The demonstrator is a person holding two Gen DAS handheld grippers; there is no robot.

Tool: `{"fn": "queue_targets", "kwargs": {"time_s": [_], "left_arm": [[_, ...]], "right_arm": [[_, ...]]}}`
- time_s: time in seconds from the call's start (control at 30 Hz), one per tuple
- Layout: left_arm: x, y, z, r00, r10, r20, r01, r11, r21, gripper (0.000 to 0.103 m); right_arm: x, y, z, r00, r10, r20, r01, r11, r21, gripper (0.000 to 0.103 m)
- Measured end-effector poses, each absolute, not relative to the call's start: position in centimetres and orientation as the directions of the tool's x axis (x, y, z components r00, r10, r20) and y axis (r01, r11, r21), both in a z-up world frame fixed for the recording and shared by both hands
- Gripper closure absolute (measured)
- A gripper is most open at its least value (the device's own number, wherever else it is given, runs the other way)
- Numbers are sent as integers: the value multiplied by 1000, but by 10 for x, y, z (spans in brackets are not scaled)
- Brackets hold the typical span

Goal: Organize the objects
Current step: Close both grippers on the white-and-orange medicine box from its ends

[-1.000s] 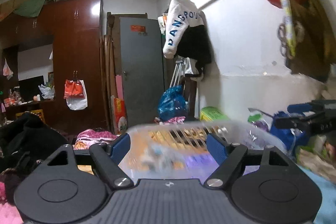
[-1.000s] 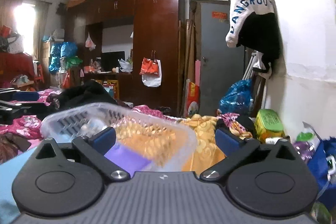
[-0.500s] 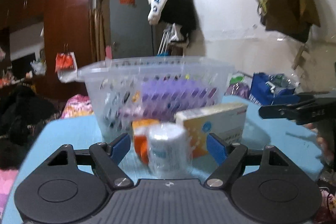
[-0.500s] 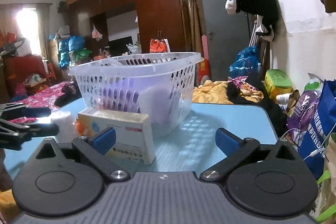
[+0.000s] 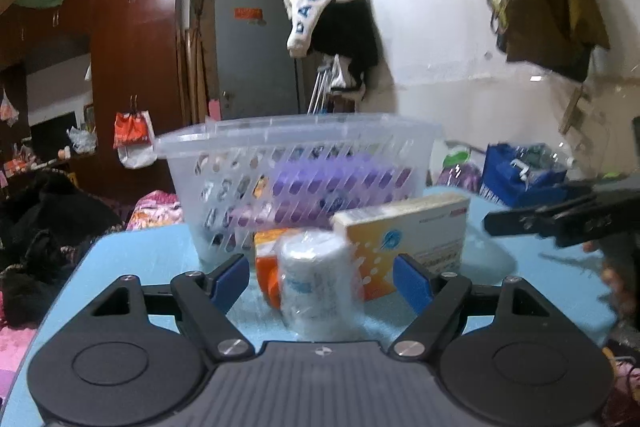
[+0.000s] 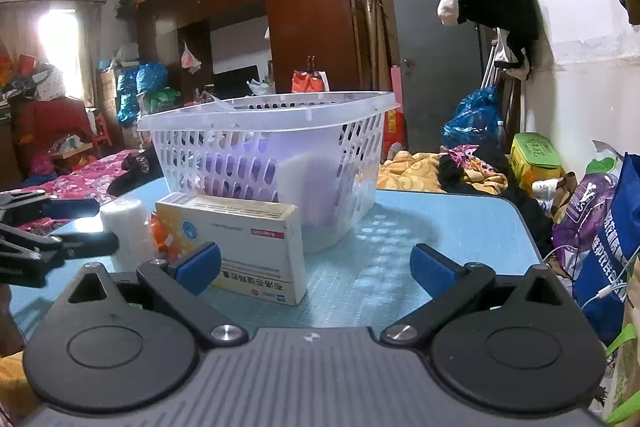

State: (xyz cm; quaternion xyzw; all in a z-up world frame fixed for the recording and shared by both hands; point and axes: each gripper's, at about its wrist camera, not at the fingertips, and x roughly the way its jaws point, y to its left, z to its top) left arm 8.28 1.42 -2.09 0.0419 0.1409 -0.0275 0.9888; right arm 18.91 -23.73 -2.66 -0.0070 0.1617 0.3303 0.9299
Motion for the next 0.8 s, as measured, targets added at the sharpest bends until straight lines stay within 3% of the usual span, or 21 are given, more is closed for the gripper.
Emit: {"fn": "queue_targets", "kwargs": {"time_s": [0.2,0.4,0.5,0.8], "left_arm": [[68,-14,-10,967,-122,-225,149,983,110,27],[106,-26,-19,929,-195,-314,234,968,90,44],[119,-16,-22,930,-164,-329,195,979,66,44],[127,-6,-18,939,-106,-326,148,983,107,43]], "right_arm": [[187,-240,-26,730,611,-305,-619,781,85,13],[195,-238,-24,718,614,-326,-626,775,81,25],[200,-230,-23,698,625,-349,-648,759,63,34],[206,-203,-24,622,659,-424,-716,697,33,39]]}}
